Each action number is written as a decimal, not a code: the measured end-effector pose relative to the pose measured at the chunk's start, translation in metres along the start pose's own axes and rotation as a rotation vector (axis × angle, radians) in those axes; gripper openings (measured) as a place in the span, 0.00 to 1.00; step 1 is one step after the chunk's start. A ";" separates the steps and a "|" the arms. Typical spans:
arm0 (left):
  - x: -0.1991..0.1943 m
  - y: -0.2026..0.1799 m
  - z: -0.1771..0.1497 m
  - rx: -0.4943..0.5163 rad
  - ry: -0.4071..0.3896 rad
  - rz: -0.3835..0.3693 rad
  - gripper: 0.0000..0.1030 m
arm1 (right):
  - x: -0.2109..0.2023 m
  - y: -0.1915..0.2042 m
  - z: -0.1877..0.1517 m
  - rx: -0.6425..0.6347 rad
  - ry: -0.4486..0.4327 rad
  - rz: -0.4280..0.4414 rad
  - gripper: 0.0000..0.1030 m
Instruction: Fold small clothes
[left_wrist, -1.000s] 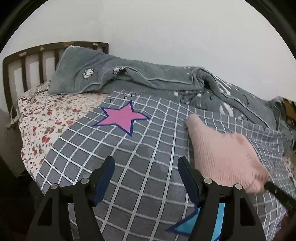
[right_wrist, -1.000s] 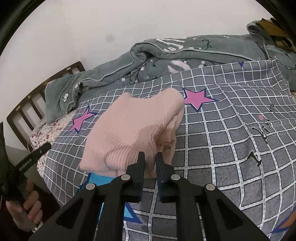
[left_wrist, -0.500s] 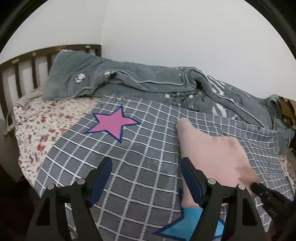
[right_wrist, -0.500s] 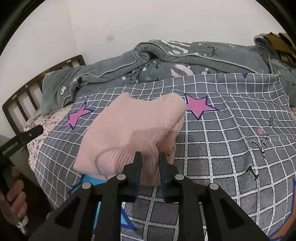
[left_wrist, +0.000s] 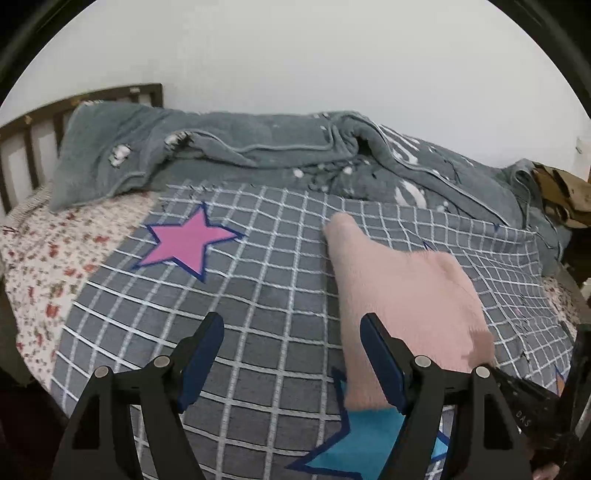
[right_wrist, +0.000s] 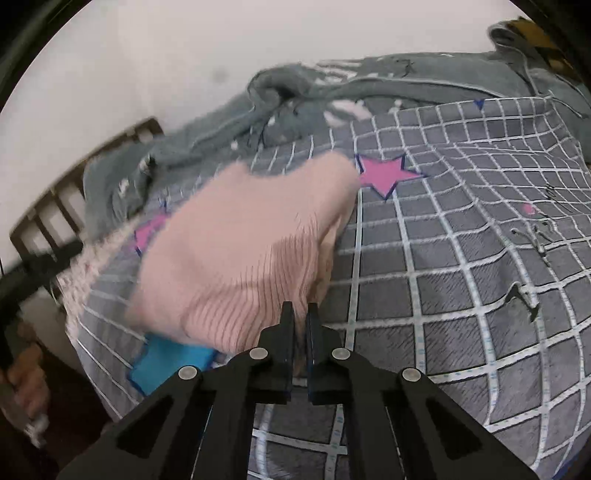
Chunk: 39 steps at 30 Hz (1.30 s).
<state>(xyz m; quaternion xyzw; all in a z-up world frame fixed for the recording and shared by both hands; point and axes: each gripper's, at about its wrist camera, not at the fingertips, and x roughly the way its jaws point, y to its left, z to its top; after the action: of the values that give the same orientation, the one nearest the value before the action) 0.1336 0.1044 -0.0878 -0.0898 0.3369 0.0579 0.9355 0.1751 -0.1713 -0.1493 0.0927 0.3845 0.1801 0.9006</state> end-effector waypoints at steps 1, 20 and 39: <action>0.002 0.001 0.000 -0.004 0.005 -0.009 0.73 | -0.002 0.001 0.003 0.003 -0.006 0.008 0.08; 0.041 -0.018 0.016 -0.023 0.063 -0.115 0.74 | 0.039 -0.028 0.045 0.099 -0.079 0.001 0.11; 0.073 -0.033 0.005 0.050 0.137 -0.121 0.79 | 0.026 0.010 0.040 -0.169 -0.076 -0.077 0.17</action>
<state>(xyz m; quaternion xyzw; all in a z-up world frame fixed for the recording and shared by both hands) 0.1981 0.0771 -0.1268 -0.0905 0.3956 -0.0131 0.9138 0.2180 -0.1531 -0.1362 0.0085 0.3368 0.1733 0.9255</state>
